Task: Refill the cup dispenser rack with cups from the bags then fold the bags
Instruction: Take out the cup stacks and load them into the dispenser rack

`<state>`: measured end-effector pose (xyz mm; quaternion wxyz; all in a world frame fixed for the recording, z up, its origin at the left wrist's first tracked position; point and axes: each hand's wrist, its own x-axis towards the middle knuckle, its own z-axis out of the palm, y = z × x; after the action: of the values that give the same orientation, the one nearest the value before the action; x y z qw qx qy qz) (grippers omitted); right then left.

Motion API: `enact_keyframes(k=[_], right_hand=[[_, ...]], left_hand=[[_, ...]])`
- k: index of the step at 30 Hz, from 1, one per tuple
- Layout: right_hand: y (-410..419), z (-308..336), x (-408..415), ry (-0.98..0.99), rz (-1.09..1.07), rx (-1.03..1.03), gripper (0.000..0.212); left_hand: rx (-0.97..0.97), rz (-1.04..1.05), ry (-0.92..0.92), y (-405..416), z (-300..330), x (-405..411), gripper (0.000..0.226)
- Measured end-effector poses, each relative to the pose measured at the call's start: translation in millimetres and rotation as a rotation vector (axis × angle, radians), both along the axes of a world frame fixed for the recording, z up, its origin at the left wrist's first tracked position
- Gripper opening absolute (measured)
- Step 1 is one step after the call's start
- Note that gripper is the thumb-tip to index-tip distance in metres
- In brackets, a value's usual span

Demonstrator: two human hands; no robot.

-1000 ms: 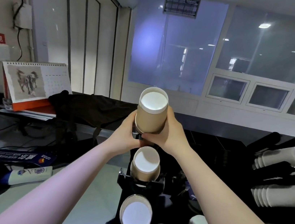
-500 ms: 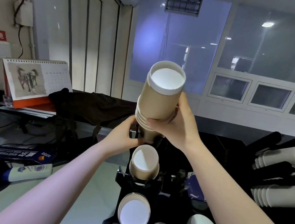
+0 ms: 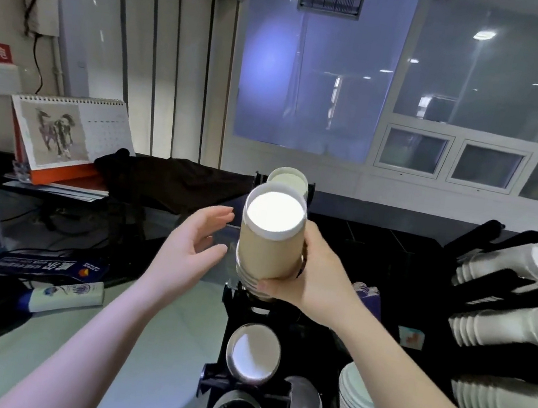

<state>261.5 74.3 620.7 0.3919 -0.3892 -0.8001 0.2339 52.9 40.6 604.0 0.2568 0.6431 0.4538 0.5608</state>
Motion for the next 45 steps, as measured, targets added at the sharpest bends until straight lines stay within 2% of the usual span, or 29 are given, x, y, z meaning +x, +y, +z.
enact_keyframes(k=[4,7,10,13,15,23,26,30,34,38,42,45], right_hand=[[11,-33,-7,-0.076,-0.12,0.034,0.094],[13,-41,-8,-0.093,-0.166,0.031,0.092],[7,-32,-10,-0.032,-0.098,0.048,0.083],[-1,-24,-10,0.065,-0.062,0.103,0.073],[-3,-22,-8,0.054,-0.074,0.105,0.073],[-9,-27,3,0.017,-0.092,-0.001,0.077],[-20,-30,18,0.024,-0.123,-0.045,0.072],[-39,-32,42,0.057,-0.168,-0.055,0.053],[-57,-37,60,0.051,-0.221,-0.085,0.039],[-66,-44,75,0.06,-0.252,-0.088,0.035],[-59,-43,78,0.072,-0.236,-0.068,0.038],[-43,-33,61,0.088,-0.184,-0.031,0.047]], left_hand=[[0.0,-0.041,0.036,-12,-2,5,0.048],[0.007,-0.104,0.057,-20,0,9,0.05],[0.008,-0.114,0.094,-23,3,18,0.051],[0.015,-0.066,0.07,-19,7,29,0.037],[0.016,-0.054,0.048,-17,9,36,0.032],[0.005,-0.057,0.033,-22,5,40,0.034],[0.033,-0.003,0.042,-30,0,42,0.042],[0.094,0.098,0.093,-43,-6,49,0.064],[0.182,0.132,0.258,-50,-9,58,0.058],[0.222,0.175,0.394,-49,-14,63,0.05],[0.242,0.182,0.274,-42,-19,61,0.067],[0.117,0.183,0.136,-34,-22,52,0.085]])
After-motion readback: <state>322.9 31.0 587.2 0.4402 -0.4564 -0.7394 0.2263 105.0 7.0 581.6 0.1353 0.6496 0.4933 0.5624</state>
